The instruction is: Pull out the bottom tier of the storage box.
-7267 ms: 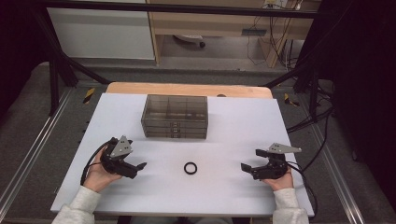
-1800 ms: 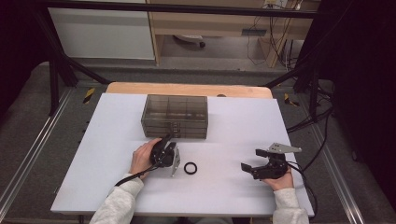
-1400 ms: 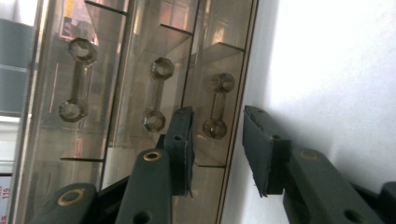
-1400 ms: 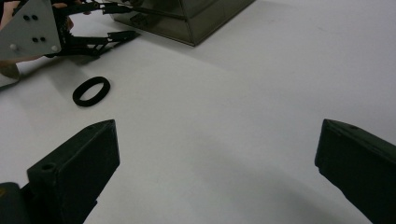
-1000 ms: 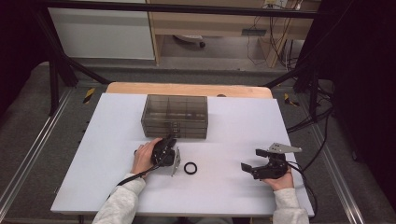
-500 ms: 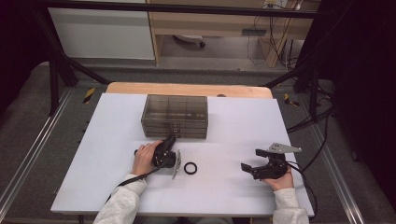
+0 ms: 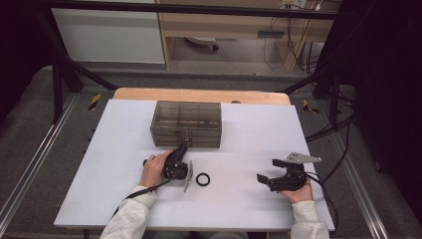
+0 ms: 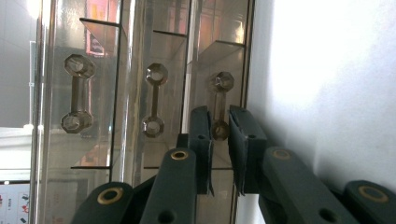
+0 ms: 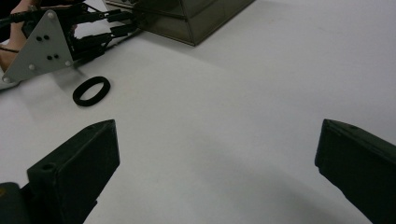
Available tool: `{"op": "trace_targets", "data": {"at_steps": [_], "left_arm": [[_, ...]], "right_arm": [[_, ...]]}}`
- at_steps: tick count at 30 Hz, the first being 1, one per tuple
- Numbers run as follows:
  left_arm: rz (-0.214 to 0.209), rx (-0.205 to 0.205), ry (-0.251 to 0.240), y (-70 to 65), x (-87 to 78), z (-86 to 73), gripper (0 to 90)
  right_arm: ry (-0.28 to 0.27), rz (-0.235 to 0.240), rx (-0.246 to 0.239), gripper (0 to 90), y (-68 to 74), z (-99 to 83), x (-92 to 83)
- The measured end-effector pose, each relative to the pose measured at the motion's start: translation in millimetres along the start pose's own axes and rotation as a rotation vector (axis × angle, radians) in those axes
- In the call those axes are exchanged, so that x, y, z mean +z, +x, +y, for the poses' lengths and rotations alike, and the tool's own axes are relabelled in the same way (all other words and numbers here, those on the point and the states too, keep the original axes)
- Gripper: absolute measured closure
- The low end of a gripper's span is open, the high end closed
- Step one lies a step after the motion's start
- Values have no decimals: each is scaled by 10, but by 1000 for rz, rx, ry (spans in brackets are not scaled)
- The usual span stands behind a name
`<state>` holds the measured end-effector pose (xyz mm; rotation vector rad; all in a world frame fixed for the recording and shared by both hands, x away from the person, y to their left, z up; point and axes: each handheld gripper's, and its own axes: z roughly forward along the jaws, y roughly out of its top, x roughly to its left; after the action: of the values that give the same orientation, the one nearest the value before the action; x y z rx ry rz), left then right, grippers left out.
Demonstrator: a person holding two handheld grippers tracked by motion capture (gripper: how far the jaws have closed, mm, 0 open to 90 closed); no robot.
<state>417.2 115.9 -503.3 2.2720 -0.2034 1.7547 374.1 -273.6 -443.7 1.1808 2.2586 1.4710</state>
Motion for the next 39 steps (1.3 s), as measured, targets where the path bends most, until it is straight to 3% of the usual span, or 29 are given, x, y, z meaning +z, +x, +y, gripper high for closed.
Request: {"op": "trace_targets", "data": {"at_steps": [26,39], "left_arm": [[1,14,-10,-24,-97,15,796],[-38,-29,-21,1,-171,14,786]], "right_arm": [[0,0,-2,4,-1,0,1],[3,0,-4,4,-1,0,1]]}}
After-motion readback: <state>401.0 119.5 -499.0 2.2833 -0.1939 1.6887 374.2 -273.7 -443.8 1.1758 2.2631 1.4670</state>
